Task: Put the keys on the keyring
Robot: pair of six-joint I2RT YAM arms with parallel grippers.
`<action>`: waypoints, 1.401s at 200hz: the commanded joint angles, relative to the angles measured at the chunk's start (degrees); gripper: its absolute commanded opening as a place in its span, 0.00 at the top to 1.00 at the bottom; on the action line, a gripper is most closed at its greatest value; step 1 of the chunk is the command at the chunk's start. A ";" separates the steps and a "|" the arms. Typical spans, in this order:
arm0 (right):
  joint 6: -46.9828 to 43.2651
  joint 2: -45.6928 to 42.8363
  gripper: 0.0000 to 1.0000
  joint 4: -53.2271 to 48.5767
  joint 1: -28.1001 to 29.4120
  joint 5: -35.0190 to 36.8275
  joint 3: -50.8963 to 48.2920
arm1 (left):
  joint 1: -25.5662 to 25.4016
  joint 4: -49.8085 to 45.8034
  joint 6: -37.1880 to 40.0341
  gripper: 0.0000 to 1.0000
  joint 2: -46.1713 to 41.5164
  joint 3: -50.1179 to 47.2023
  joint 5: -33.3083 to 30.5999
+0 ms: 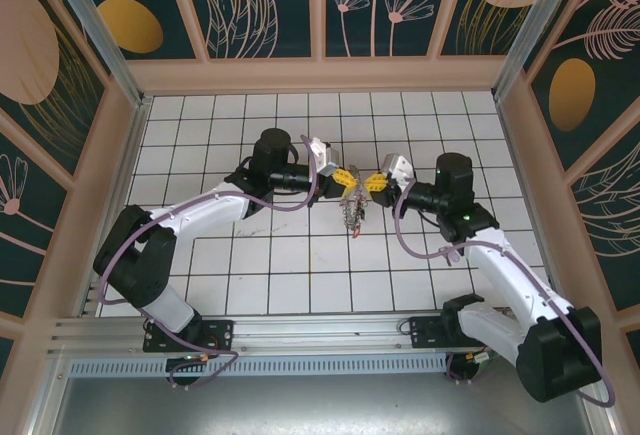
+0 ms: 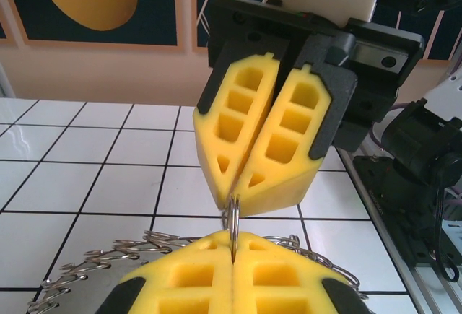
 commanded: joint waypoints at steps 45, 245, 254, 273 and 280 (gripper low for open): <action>3.21 3.42 0.92 6.59 1.75 -2.08 -1.44 | -0.32 3.98 -1.17 1.00 0.07 1.67 1.99; 20.27 -0.48 0.73 4.64 -4.59 27.45 -0.67 | -1.29 -41.04 26.05 1.00 5.14 12.66 -22.90; 22.59 0.49 0.73 3.55 -4.96 28.31 0.48 | -2.29 -41.20 26.16 1.00 7.35 13.20 -23.39; 28.41 2.52 0.71 0.98 -6.16 30.01 3.20 | -4.47 -41.21 25.80 1.00 11.70 14.96 -22.95; 30.58 3.33 0.71 0.04 -6.80 29.80 4.13 | -5.32 -41.00 25.55 1.00 13.32 15.79 -22.67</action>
